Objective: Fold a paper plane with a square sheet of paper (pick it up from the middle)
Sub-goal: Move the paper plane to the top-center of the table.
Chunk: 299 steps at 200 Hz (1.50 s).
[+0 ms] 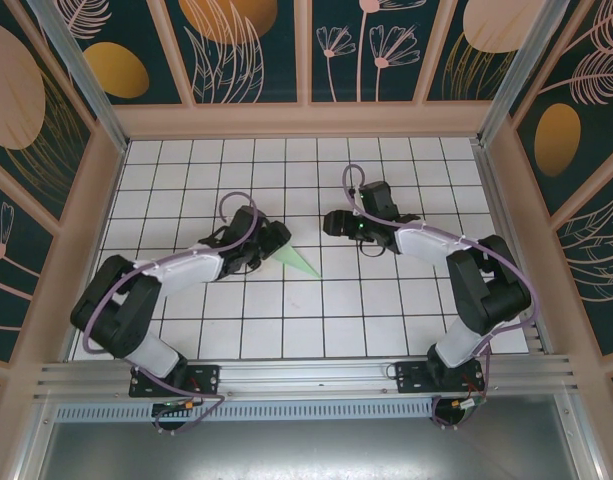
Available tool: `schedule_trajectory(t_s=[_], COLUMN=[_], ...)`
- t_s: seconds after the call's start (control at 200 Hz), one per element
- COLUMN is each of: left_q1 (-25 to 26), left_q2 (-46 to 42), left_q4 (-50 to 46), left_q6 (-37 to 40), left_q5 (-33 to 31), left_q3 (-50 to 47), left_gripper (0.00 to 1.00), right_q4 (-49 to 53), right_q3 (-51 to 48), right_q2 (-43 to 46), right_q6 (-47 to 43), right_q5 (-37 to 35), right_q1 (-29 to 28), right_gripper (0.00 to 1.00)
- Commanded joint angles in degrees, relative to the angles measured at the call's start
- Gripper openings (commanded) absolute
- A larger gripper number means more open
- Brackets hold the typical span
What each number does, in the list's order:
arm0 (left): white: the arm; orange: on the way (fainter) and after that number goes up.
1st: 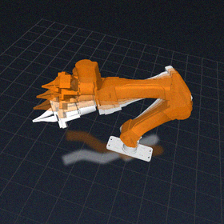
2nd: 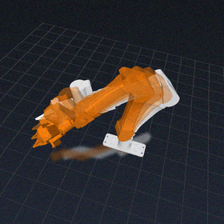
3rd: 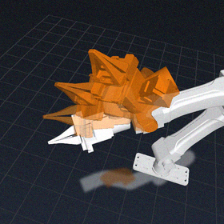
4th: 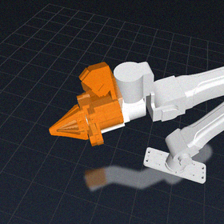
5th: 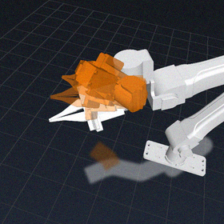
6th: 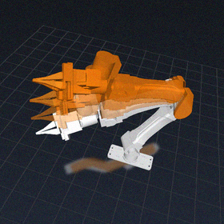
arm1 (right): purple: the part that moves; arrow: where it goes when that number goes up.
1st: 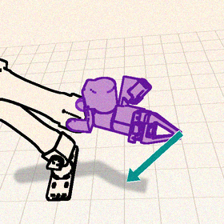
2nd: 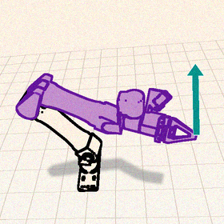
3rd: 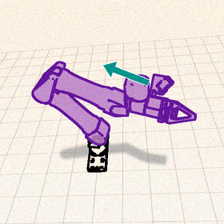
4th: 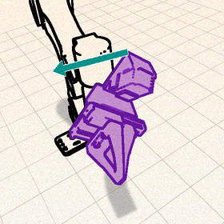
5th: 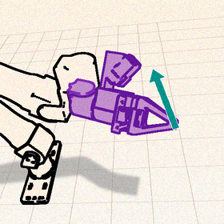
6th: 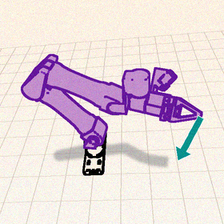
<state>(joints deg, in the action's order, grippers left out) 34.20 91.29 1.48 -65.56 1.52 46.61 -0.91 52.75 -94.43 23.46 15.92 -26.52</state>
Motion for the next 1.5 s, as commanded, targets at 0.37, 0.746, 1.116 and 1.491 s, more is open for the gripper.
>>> schedule_trajectory(t_s=[0.37,0.746,1.116,1.491], left_q1=[3.42,3.84,3.95,3.92], left_q2=[10.62,5.35,1.28,-0.44], left_q4=[-13.10,-11.85,-10.75,-8.33], left_q6=[-5.66,-10.48,-13.51,-16.33], left_q5=[-3.23,-3.70,-4.29,-2.74], left_q3=[10.86,4.84,2.03,-1.42], left_gripper=[0.67,0.60,0.58,0.42], right_q4=[-0.74,0.02,0.90,1.37], right_q3=[-2.42,-1.67,-1.04,-0.55], right_q2=[-0.18,-1.87,-2.84,-3.64], right_q6=[2.38,3.17,3.43,3.78], right_q5=[-2.05,-0.99,-0.75,-0.89], right_q1=[2.00,1.88,1.91,1.81], right_gripper=[0.71,0.70,0.69,0.68])
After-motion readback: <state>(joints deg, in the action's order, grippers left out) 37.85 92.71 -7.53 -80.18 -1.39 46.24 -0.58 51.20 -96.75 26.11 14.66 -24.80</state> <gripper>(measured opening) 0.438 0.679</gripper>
